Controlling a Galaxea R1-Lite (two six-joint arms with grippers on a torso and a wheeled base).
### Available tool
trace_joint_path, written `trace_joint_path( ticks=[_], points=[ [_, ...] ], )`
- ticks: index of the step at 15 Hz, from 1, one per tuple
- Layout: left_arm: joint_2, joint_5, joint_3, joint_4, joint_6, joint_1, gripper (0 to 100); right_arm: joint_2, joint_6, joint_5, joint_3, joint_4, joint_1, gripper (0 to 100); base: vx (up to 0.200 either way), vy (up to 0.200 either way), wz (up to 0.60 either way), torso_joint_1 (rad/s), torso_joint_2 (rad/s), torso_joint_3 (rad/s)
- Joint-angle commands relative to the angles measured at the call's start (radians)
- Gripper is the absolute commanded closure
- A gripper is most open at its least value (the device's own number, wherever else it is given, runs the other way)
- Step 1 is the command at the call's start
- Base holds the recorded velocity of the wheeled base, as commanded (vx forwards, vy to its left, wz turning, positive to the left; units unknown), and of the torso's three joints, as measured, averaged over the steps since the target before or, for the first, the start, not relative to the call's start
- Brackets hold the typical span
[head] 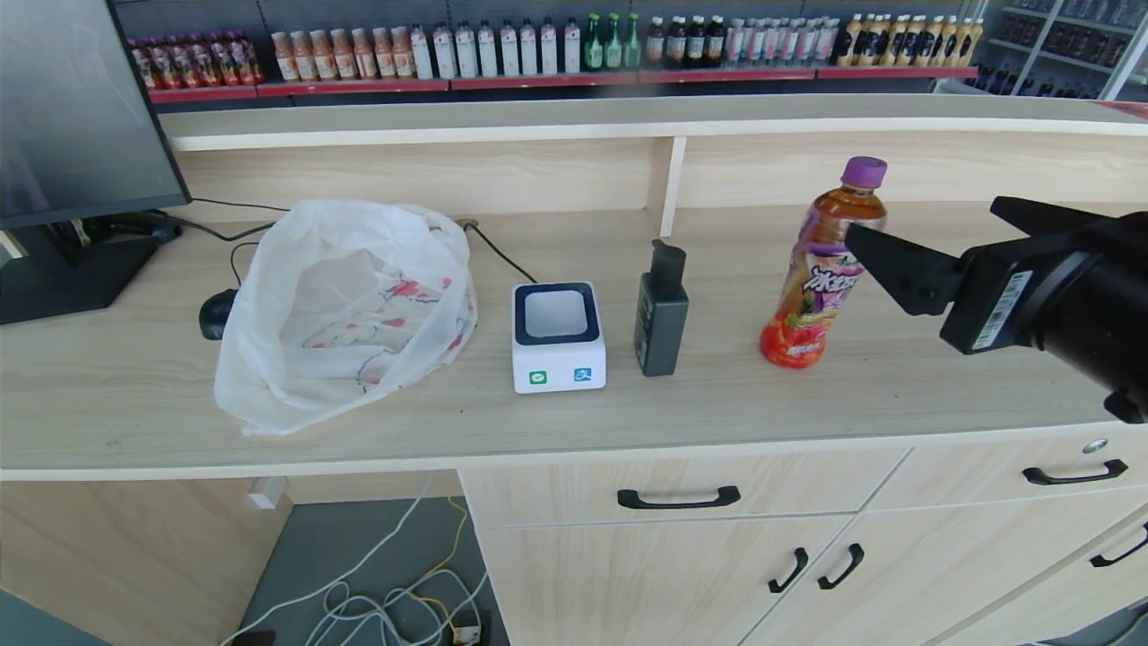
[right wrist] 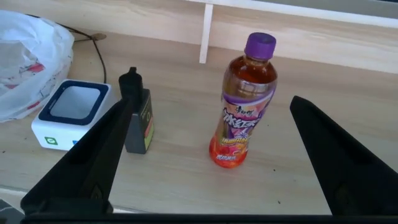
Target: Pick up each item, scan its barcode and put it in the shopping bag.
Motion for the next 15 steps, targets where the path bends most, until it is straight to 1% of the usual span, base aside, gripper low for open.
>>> trace_joint_path(
  ticks=[1,4,7,8,10,13,14,15],
  points=[
    [0.000,0.000,0.000,0.000,0.000,0.000,0,0.056,-0.001,0.000,0.006,-0.017,0.008,0,0.000,0.000,0.00,0.000,0.00,0.000],
    [0.000,0.000,0.000,-0.002,0.000,0.000,0,0.097,0.029,0.009,0.034,-0.034,0.019,0,0.000,0.000,0.00,0.000,0.00,0.000],
    [0.000,0.000,0.000,-0.002,0.000,0.000,0,0.177,0.091,0.009,0.034,-0.109,0.059,0,0.000,0.000,0.00,0.000,0.00,0.000],
    [0.000,0.000,0.000,0.000,0.000,0.000,0,0.215,0.090,0.009,0.036,-0.160,0.072,0,0.000,0.000,0.00,0.000,0.00,0.000],
    [0.000,0.000,0.000,0.000,0.000,0.000,0,0.228,0.064,0.009,0.034,-0.168,0.071,0,0.000,0.000,0.00,0.000,0.00,0.000],
    [0.000,0.000,0.000,0.000,0.000,0.000,0,0.267,0.090,0.009,0.036,-0.189,0.071,0,0.000,0.000,0.00,0.000,0.00,0.000],
    [0.000,0.000,0.000,-0.002,0.000,0.000,0,0.329,0.122,0.009,0.032,-0.278,0.071,0,0.000,0.000,0.00,0.000,0.00,0.000],
    [0.000,0.000,0.000,0.000,0.000,0.000,0,0.372,0.124,0.009,0.034,-0.364,0.068,0,0.000,0.000,0.00,0.000,0.00,0.000]
  ],
)
